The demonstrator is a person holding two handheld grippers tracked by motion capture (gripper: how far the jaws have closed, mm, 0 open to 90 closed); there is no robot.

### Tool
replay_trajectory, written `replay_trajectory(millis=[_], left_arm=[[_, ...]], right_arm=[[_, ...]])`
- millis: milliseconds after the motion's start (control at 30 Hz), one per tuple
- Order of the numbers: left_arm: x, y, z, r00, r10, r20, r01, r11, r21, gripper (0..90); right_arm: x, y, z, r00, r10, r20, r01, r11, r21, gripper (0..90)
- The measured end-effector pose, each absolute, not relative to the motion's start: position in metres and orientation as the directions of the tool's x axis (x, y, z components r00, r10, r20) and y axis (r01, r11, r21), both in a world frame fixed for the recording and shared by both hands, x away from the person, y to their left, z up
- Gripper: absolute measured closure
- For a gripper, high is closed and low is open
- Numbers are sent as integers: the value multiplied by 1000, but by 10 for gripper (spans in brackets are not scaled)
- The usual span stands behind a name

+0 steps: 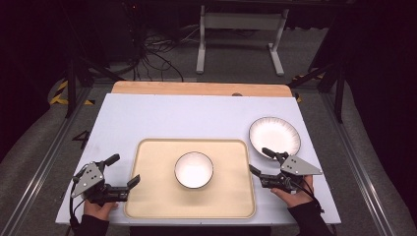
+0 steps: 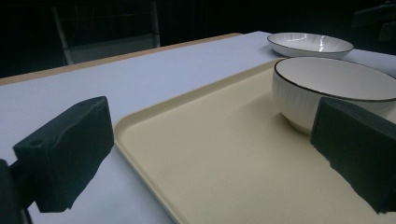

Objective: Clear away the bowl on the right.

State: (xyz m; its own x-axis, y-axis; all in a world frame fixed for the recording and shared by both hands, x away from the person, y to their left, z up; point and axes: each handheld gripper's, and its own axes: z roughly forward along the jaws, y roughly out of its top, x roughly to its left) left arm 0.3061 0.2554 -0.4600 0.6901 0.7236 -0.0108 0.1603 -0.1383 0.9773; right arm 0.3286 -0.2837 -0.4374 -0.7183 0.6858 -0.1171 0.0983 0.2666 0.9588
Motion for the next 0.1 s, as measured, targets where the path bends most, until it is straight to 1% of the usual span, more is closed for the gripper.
replay_trajectory(millis=[100], left_arm=[[306, 255, -460, 691, 723, -11, 160, -138, 977, 3]], right_arm=[[330, -284, -443, -717, 689, -99, 122, 264, 957, 261]])
